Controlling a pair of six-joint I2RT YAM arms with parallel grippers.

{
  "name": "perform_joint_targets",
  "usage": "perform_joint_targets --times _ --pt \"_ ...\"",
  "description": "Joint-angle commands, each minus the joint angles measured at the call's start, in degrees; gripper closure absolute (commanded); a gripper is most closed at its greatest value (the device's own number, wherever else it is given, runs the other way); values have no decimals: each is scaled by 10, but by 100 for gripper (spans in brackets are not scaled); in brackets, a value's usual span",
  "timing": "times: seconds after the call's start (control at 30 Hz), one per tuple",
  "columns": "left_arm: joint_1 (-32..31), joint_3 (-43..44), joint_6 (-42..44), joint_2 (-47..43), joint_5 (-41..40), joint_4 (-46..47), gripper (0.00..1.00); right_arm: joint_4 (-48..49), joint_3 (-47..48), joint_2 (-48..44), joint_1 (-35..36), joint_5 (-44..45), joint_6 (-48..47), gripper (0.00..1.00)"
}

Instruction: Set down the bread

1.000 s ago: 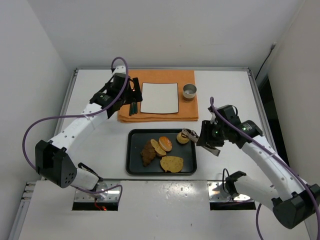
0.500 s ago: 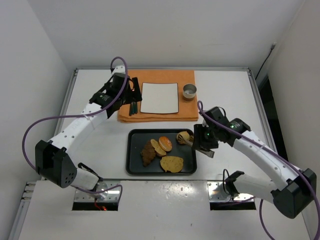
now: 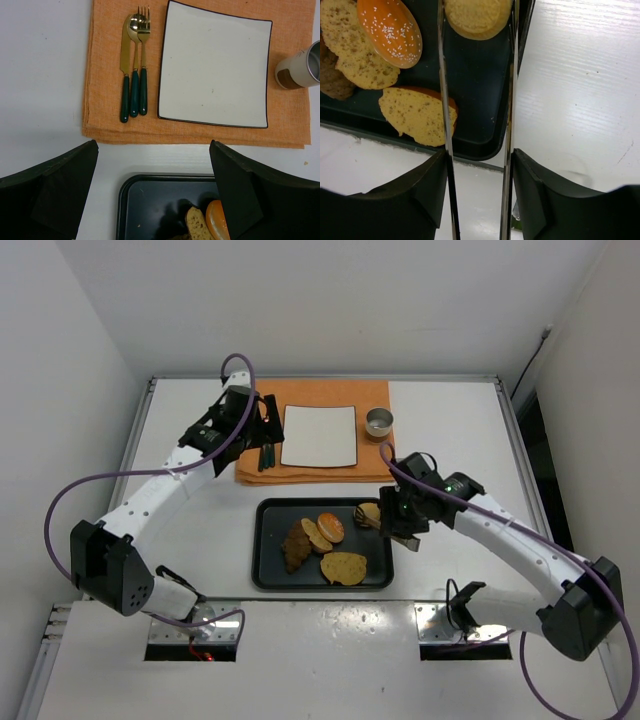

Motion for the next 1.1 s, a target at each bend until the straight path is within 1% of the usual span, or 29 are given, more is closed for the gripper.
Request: perform_joint_targets --times 0.0,0.03,0.07,0.17,0.2,0.33,0.4,0.43,0.53,0.57,0.67,0.7,0.77,0.87,0.93,0.97,1.03,1.07 --pt "8 13 1 -9 -4 -1 0 27 25 1 7 18 16 50" --pt "8 13 1 -9 -4 -1 0 27 25 1 12 18 16 53" --pt "8 13 1 -9 -4 -1 0 27 25 1 13 18 16 53" --pt "8 13 -4 -9 -4 -1 0 11 49 -6 19 29 16 61" --pt "13 13 -4 -4 -4 -1 0 5 65 -6 19 29 16 62" --pt "18 13 -4 4 2 -6 0 -28 114 -12 29 43 11 63" --pt "25 13 -4 4 7 -6 0 -28 128 -12 29 43 11 63" --pt "40 7 -4 4 7 -6 0 -22 135 -6 29 43 11 63" --pt "67 -9 -11 -2 41 -6 0 20 160 27 29 36 5 63" --pt "87 -16 -11 -2 48 -6 0 51 168 57 29 30 -2 63" --pt "109 -29 -22 -8 53 -29 0 96 209 109 29 30 -18 63" --pt "117 -29 -22 -8 53 -29 0 122 236 150 29 30 -18 63" --pt "117 -53 -28 -32 69 -29 0 138 272 197 29 30 -31 63" --pt "117 -87 -40 -59 89 -35 0 158 365 290 24 37 -51 63" --pt "117 -100 -46 -71 94 -48 0 158 400 335 18 48 -56 63" --pt "111 -112 -46 -84 101 -59 0 158 437 378 18 54 -56 63" --pt "96 -125 -51 -99 101 -69 0 158 473 420 18 54 -63 63" --pt "96 -143 -58 -109 107 -69 0 153 503 457 18 61 -63 63"
